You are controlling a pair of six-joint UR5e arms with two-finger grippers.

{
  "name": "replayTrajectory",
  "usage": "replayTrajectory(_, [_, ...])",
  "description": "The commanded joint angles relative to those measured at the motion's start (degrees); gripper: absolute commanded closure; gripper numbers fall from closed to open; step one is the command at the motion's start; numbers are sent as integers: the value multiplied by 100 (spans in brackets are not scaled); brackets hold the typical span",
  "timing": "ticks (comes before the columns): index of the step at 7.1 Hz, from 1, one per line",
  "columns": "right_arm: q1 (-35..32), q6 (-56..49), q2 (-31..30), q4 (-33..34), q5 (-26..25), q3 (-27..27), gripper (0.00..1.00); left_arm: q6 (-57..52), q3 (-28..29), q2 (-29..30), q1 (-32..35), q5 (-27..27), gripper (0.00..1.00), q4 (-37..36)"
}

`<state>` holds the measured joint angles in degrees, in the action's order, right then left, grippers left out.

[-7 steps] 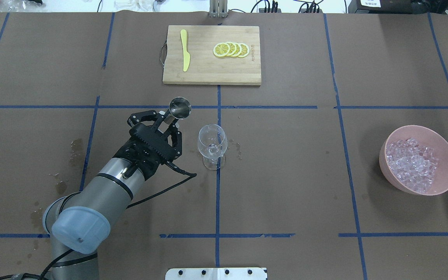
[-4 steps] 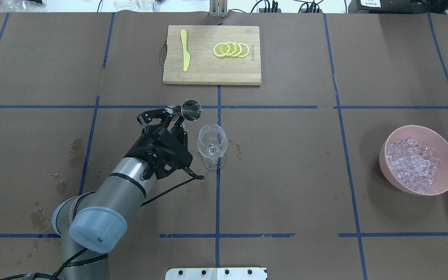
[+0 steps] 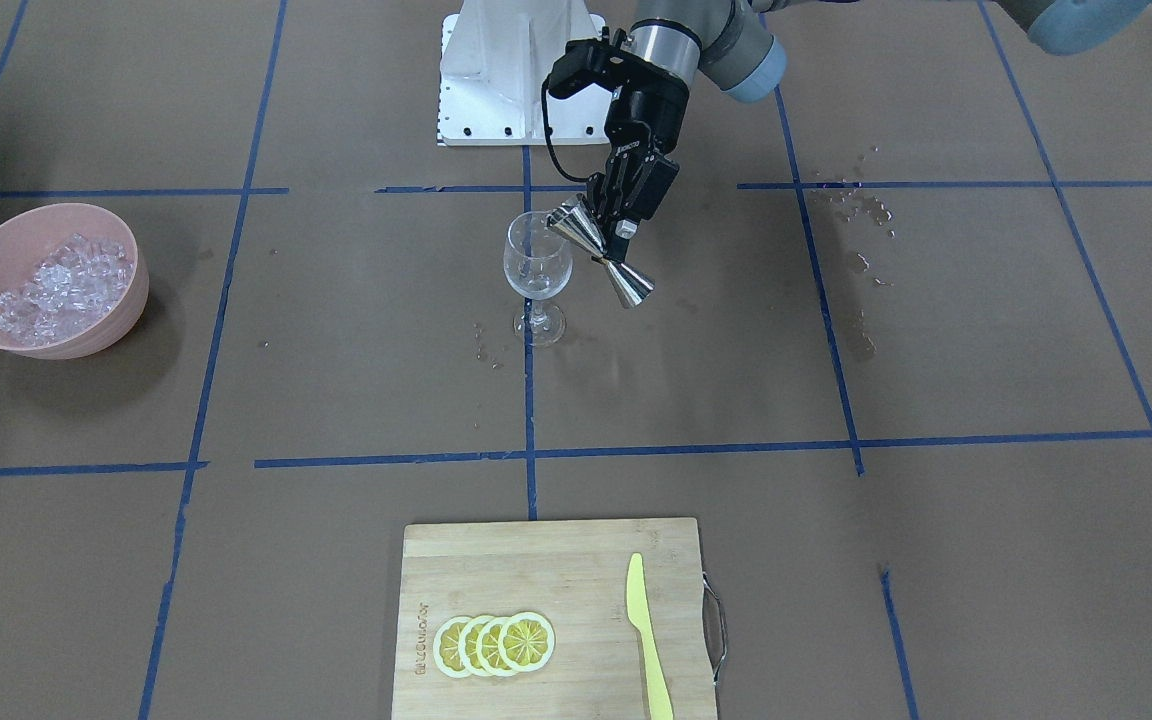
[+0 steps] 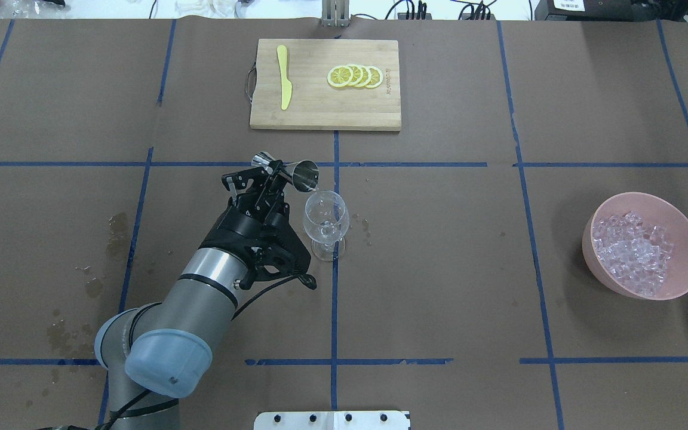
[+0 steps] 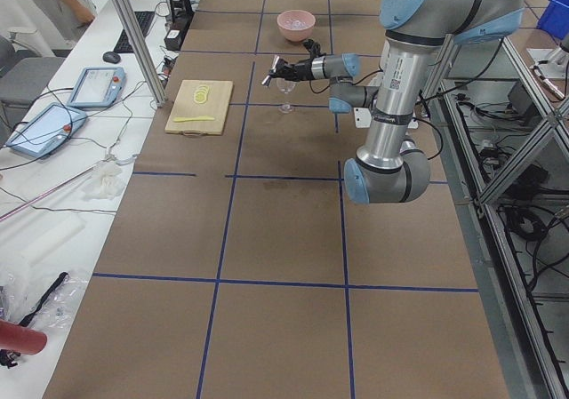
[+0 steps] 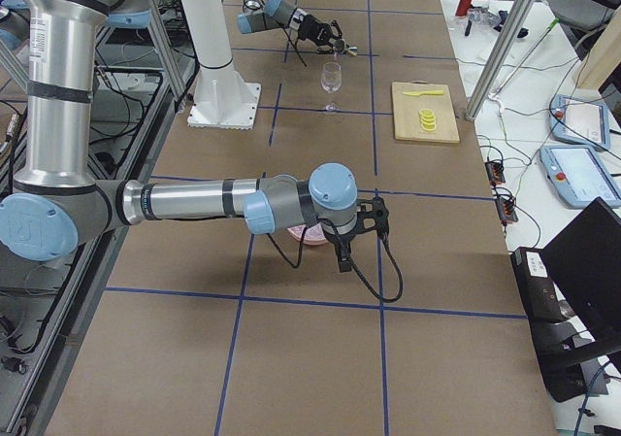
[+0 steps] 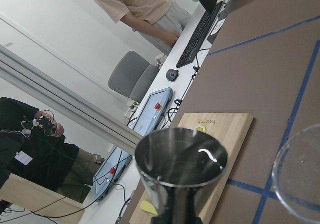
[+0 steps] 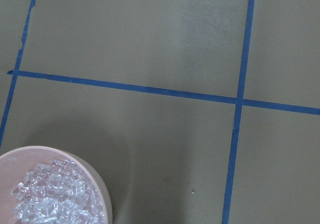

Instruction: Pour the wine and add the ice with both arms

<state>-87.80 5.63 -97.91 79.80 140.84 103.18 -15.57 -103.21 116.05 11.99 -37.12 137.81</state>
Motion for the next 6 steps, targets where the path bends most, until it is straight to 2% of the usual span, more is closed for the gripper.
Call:
replayTrajectory(1, [0, 43, 0, 0, 5, -9, 0, -769, 117, 84, -188, 459, 100, 0])
replayTrajectory(6, [0, 78, 0, 0, 5, -26, 0, -1974, 99, 84, -188, 742, 100, 18])
